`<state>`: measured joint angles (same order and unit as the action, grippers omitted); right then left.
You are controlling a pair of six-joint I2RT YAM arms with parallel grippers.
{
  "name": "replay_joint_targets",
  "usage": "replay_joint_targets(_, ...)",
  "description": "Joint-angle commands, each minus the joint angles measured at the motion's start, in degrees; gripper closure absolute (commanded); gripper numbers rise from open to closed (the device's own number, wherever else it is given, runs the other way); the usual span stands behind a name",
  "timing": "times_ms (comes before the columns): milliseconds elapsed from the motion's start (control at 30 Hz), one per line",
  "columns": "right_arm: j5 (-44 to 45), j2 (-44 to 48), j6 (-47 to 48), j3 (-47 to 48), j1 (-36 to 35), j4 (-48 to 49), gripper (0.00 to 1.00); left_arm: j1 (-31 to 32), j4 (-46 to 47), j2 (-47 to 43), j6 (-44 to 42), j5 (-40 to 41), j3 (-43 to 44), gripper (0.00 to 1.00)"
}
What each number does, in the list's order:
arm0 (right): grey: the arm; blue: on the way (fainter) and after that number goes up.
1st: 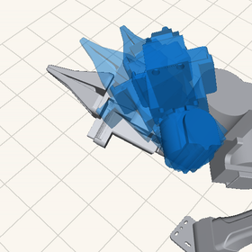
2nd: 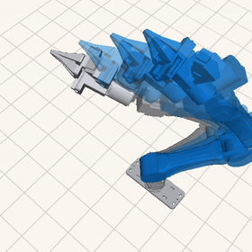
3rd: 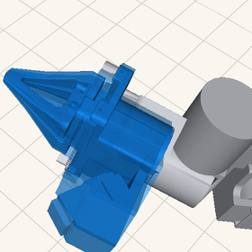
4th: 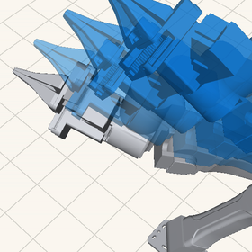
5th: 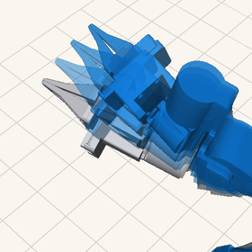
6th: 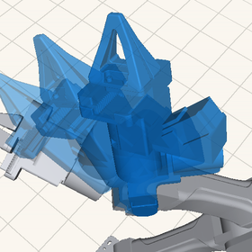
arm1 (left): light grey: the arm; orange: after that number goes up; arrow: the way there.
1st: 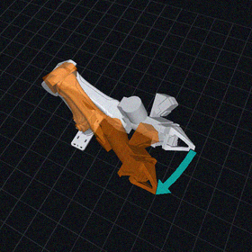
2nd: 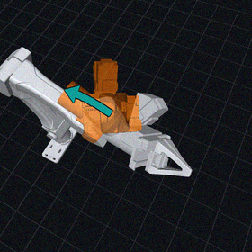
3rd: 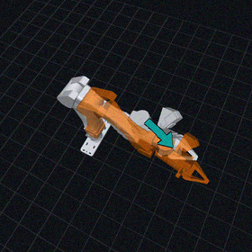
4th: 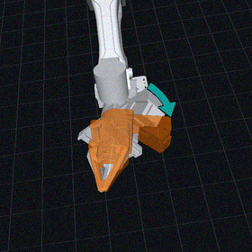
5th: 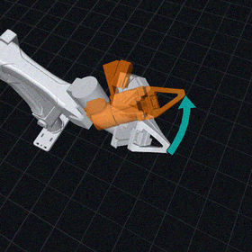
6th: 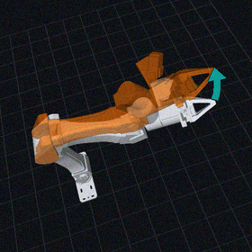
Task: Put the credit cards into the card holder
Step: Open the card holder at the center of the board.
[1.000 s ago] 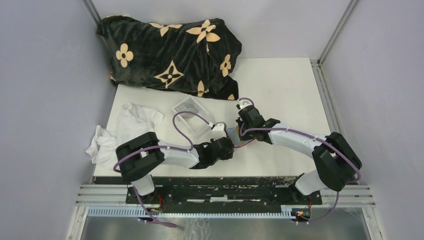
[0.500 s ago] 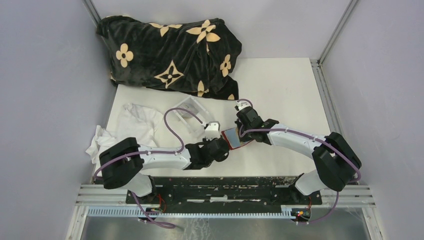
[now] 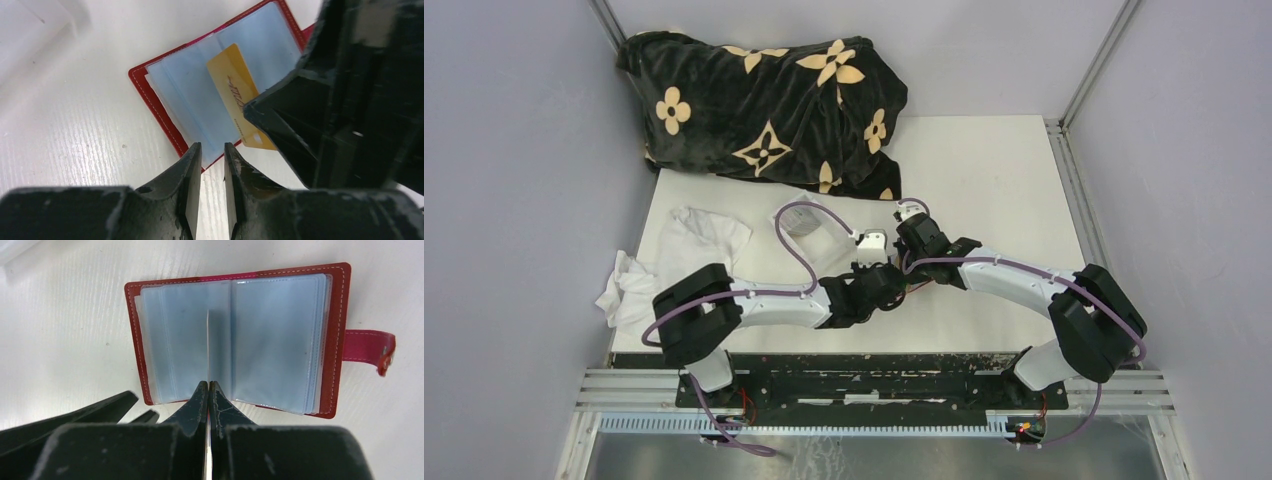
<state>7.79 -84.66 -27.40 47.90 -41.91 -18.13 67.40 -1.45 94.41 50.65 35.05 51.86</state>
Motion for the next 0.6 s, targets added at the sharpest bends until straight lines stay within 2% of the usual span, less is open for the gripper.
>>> replay_joint_targets(0,-1.1,0.9,-1.7,1.9,-0.3,0.4,0.99,-1.3,4.6,2.3,-1.8,3.0,0.9,0.71)
replay_joint_targets(300,-2.8,0.3,-2.1,1.9,-0.3,1.1,0.99,-4.4,19.7,2.5,0.3,-0.1,-6.0,0.75)
replay_joint_targets(567,-3.6,0.4,-2.3,1.6,-0.3,1.4,0.99,-6.1,23.5,6.4,1.3,-4.9,-5.8,0.76)
